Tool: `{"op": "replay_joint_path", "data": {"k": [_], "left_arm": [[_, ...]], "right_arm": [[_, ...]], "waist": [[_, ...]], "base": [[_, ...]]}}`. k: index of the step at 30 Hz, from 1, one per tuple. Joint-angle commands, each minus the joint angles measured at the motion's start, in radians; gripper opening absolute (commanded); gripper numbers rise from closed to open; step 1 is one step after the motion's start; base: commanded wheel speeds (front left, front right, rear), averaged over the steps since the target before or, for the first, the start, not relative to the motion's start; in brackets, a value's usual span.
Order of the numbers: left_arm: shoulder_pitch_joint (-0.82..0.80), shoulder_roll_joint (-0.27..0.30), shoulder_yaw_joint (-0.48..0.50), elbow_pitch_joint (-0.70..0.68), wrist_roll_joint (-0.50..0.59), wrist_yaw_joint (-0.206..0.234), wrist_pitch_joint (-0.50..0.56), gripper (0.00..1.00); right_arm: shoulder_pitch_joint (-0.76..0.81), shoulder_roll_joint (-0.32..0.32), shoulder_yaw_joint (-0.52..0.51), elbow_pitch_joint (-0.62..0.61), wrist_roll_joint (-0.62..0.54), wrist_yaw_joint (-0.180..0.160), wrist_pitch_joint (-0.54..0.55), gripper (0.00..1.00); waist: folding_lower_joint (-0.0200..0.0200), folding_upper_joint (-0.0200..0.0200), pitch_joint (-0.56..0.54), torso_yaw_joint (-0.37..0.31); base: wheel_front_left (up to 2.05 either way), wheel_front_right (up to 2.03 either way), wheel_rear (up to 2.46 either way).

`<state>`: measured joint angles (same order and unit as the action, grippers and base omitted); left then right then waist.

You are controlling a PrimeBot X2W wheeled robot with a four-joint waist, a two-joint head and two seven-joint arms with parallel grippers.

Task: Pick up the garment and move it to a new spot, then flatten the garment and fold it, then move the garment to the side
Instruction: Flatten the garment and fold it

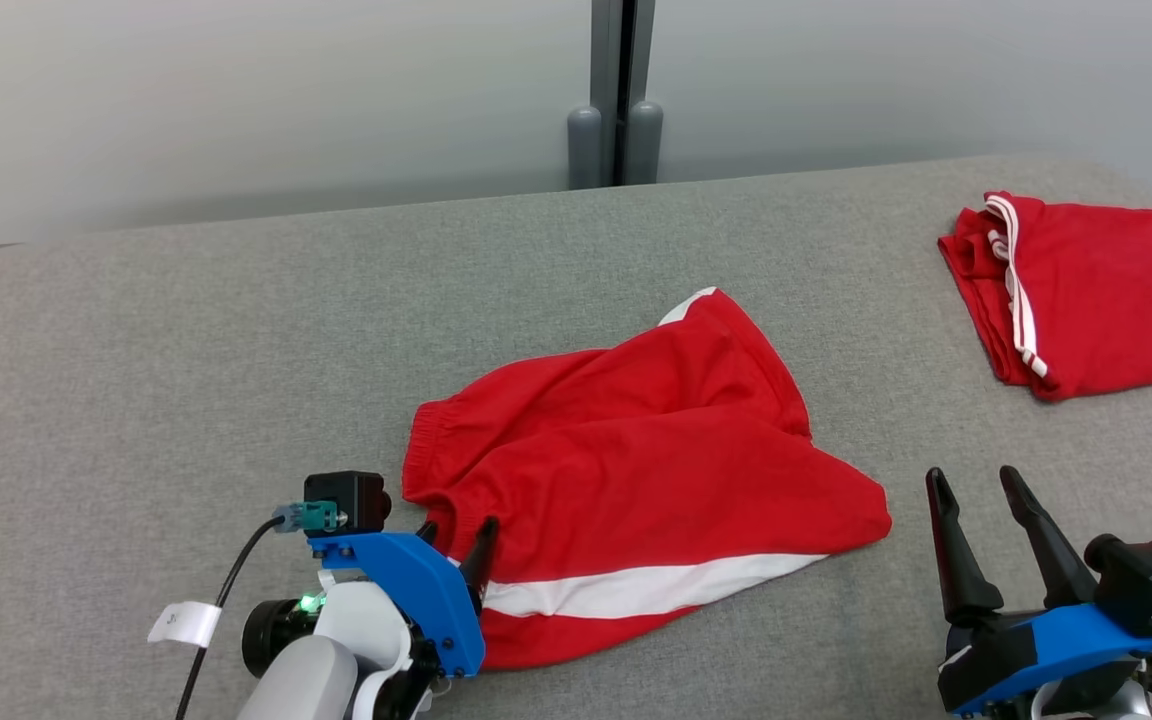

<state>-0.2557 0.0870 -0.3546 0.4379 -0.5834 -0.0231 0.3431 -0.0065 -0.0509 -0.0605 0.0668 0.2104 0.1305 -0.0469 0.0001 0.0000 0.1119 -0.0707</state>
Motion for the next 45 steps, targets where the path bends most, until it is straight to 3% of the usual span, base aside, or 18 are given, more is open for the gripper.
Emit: {"op": "replay_joint_path", "data": {"k": [1,2,3,4,5,10,13,14,17,28,29,30,31,39,45], "left_arm": [[-0.022,-0.001,0.005,0.010,-0.005,0.007,0.006,1.00],[-0.026,-0.002,0.006,0.016,-0.009,0.006,0.009,1.00],[-0.032,-0.004,0.010,0.014,-0.016,0.000,-0.004,0.60],[-0.037,-0.005,0.015,0.013,-0.017,-0.002,-0.021,0.11],[-0.038,-0.006,0.017,0.015,-0.021,-0.005,-0.035,0.00],[-0.052,-0.006,0.045,0.036,-0.017,-0.015,-0.152,0.00],[-0.064,0.002,0.068,0.045,-0.001,0.001,-0.226,0.00],[-0.072,0.012,0.090,0.059,0.019,0.023,-0.307,0.00],[-0.082,0.018,0.110,0.091,0.040,0.045,-0.405,0.00],[-0.111,0.029,0.113,0.220,0.081,0.059,-0.552,0.00],[-0.110,0.028,0.112,0.230,0.083,0.055,-0.560,0.18],[-0.108,0.026,0.110,0.236,0.081,0.048,-0.566,0.49],[-0.107,0.023,0.104,0.240,0.080,0.037,-0.570,1.00],[-0.037,0.026,0.103,0.182,0.091,-0.012,-0.603,1.00],[0.060,0.033,0.145,0.012,0.127,-0.006,-0.608,1.00]], "right_arm": [[-0.015,0.000,0.003,0.002,0.003,0.000,-0.007,1.00],[-0.017,0.000,0.005,0.004,0.004,0.000,-0.010,1.00],[-0.021,0.000,0.006,0.004,0.006,0.000,-0.012,1.00],[-0.021,0.000,0.006,0.005,0.008,0.000,-0.014,1.00],[-0.021,0.000,0.006,0.006,0.009,0.000,-0.016,1.00],[-0.023,0.000,0.005,0.002,0.012,0.000,-0.020,1.00],[-0.026,0.000,0.003,0.001,0.013,0.000,-0.021,1.00],[-0.029,0.000,0.002,-0.001,0.014,0.000,-0.023,1.00],[-0.031,0.000,0.002,-0.004,0.012,0.000,-0.022,1.00],[-0.042,0.000,0.006,-0.002,0.008,0.000,-0.016,1.00],[-0.042,0.000,0.007,-0.002,0.008,0.000,-0.016,1.00],[-0.043,0.001,0.007,-0.001,0.008,0.000,-0.015,1.00],[-0.043,0.001,0.007,0.000,0.008,0.000,-0.015,1.00],[-0.033,0.001,-0.004,0.005,0.007,0.000,-0.014,1.00],[-0.018,0.001,-0.015,-0.005,0.001,0.000,-0.007,1.00]], "waist": [[-0.0001,0.0000,0.005,-0.004],[-0.0001,0.0000,0.008,-0.007],[-0.0001,0.0000,0.013,-0.011],[-0.0001,0.0000,0.016,-0.013],[-0.0001,0.0000,0.019,-0.014],[-0.0001,0.0000,0.033,-0.020],[-0.0001,0.0000,0.038,-0.021],[-0.0001,0.0000,0.044,-0.020],[-0.0001,0.0000,0.053,-0.018],[-0.0001,0.0000,0.065,-0.011],[-0.0001,0.0000,0.065,-0.011],[-0.0001,0.0000,0.065,-0.011],[-0.0001,0.0000,0.065,-0.010],[-0.0001,0.0000,0.035,0.003],[-0.0001,0.0000,0.004,0.025]], "base": [[0.00,0.00,0.00],[0.00,0.00,0.00],[0.00,0.00,0.00],[0.00,0.00,0.00],[0.00,0.00,0.00],[0.00,0.00,0.00],[0.00,0.00,0.00],[0.00,0.00,0.00],[0.00,0.00,0.00],[0.00,0.00,0.00],[0.00,0.00,0.00],[0.00,0.00,0.00],[0.00,0.00,0.00],[0.00,0.00,0.00],[0.00,0.00,0.00]]}}
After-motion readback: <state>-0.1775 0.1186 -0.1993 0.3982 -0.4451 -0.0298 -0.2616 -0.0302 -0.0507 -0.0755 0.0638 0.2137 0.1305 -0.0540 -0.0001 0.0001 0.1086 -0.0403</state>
